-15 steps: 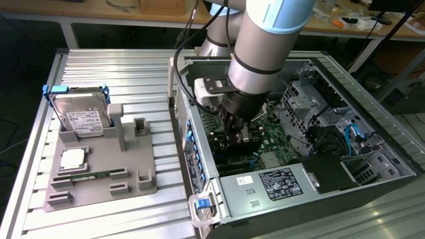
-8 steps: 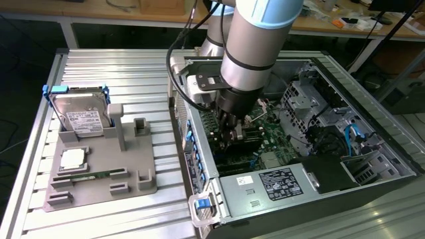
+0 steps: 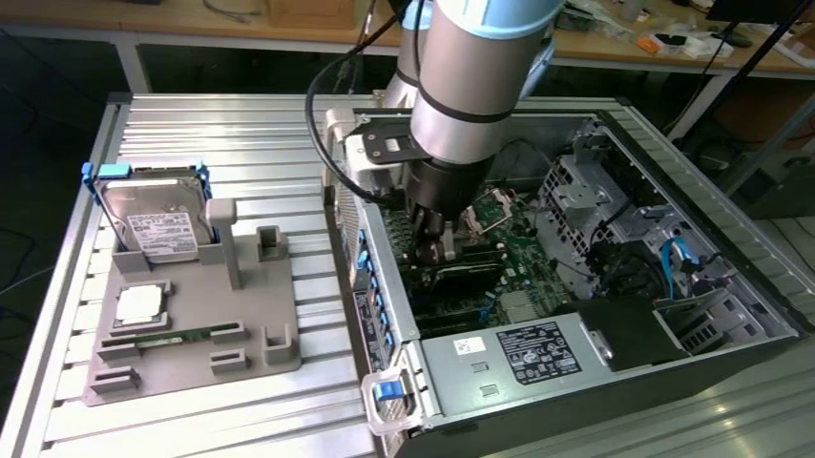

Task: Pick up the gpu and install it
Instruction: 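Press down on the gpu until it lock into place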

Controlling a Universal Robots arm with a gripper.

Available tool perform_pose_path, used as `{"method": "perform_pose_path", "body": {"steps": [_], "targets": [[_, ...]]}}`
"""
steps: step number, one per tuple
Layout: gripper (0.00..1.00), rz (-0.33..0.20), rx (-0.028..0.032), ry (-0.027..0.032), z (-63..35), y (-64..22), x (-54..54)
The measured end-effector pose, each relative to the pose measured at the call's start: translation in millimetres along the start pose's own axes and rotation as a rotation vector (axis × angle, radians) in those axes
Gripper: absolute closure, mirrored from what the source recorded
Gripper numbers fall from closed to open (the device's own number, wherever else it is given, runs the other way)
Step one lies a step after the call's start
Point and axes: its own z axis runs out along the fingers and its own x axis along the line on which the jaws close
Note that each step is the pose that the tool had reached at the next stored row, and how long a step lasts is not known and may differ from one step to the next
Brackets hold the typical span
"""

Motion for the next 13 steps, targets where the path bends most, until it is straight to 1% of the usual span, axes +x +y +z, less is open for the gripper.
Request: {"method": "perform_pose_path", "body": {"steps": [2,3,5,7,8,9,10,13], "targets": [[0.89,0.0,0.0015,0.0,-2.5,2.3,-0.9],[0.89,0.001,0.0017,-0.0001,-5.7,2.3,-1.4],[0.89,0.004,0.0017,0.0,-7.2,2.2,-1.6],[0.89,0.009,0.0003,-0.0007,-7.3,2.3,-1.7],[0.89,0.012,-0.0018,-0.0018,-7.4,2.3,-1.7],[0.89,0.014,-0.0057,-0.0033,-7.5,2.3,-1.7],[0.89,0.016,-0.0109,-0.0056,-7.6,2.2,-1.7],[0.89,0.02,-0.0309,-0.0171,-7.5,1.3,-1.7]]}}
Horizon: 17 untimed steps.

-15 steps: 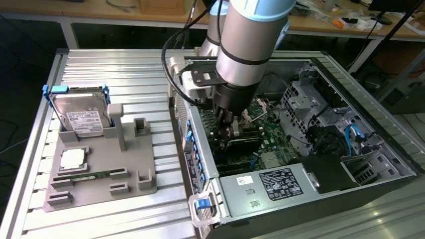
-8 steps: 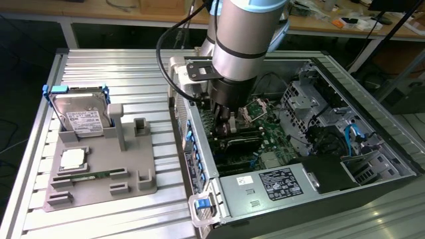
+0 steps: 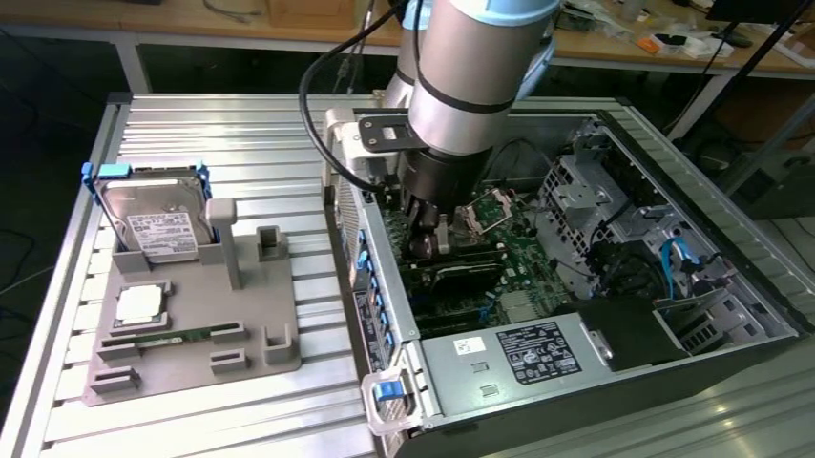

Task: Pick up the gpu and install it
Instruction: 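Press down on the gpu until it lock into place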

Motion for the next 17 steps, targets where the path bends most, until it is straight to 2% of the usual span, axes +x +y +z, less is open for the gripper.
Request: {"method": "perform_pose_path", "body": {"steps": [2,4,8,9,10,12,13,15,17], "targets": [[0.89,0.001,-0.0098,-0.0047,0.1,-2.0,0.1],[0.89,0.001,-0.0199,-0.0046,0.0,-4.0,0.1],[0.89,0.004,-0.045,-0.0042,-1.4,-7.5,-0.1],[0.89,0.005,-0.0541,-0.0038,-2.6,-8.4,-0.1],[0.89,0.005,-0.06,-0.0037,-3.9,-8.8,-0.2],[0.89,0.006,-0.0674,-0.0028,-6.4,-9.2,-0.4],[0.89,0.007,-0.0693,-0.0012,-8.0,-9.1,-0.5],[0.89,0.007,-0.0701,0.0028,-11.1,-9.3,-0.6],[0.89,0.006,-0.0702,0.0031,-14.8,-9.3,-0.8]]}}
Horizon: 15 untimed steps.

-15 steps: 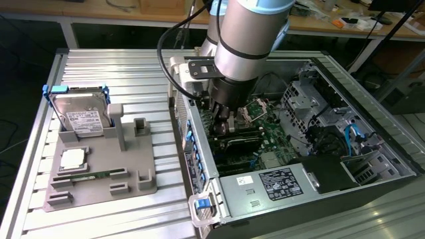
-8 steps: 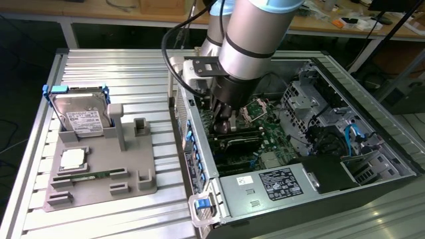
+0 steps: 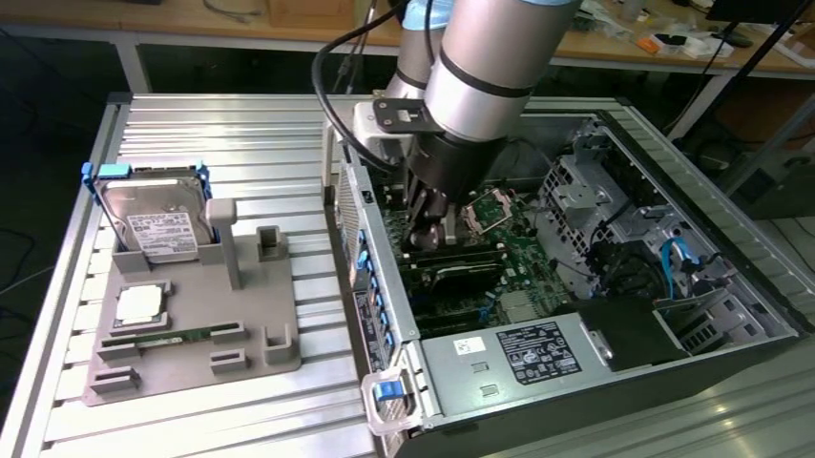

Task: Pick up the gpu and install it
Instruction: 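Press down on the gpu until it lock into place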

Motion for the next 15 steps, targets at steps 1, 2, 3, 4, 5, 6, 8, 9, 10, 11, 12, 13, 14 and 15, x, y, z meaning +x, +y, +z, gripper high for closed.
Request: {"method": "perform_pose_path", "body": {"steps": [1,2,3,4,5,6,8,9,10,11,12,13,14,15], "targets": [[0.89,0.0,0.0,0.0001,-1.6,0.1,-0.1],[0.89,0.001,-0.0006,-0.0004,-2.7,0.3,-0.1],[0.89,0.001,-0.0026,-0.0015,-3.0,0.2,0.1],[0.89,0.002,-0.0066,-0.0028,-3.0,0.0,0.2],[0.89,0.002,-0.0136,-0.004,-3.1,-0.3,0.2],[0.89,0.003,-0.0191,-0.0047,-3.2,-0.6,0.3],[0.89,0.004,-0.0352,-0.006,-3.3,-1.9,1.0],[0.89,0.005,-0.04,-0.007,-3.3,-2.5,1.6],[0.89,0.005,-0.0439,-0.0088,-3.4,-2.9,2.6],[0.89,0.004,-0.0459,-0.0122,-3.5,-3.2,4.2],[0.89,0.004,-0.0469,-0.0195,-3.6,-3.2,6.2],[0.89,0.003,-0.0478,-0.027,-3.7,-3.3,8.0],[0.89,0.002,-0.0485,-0.0358,-3.8,-3.4,9.9],[0.89,0.002,-0.049,-0.0448,-3.9,-3.4,12.0]]}}
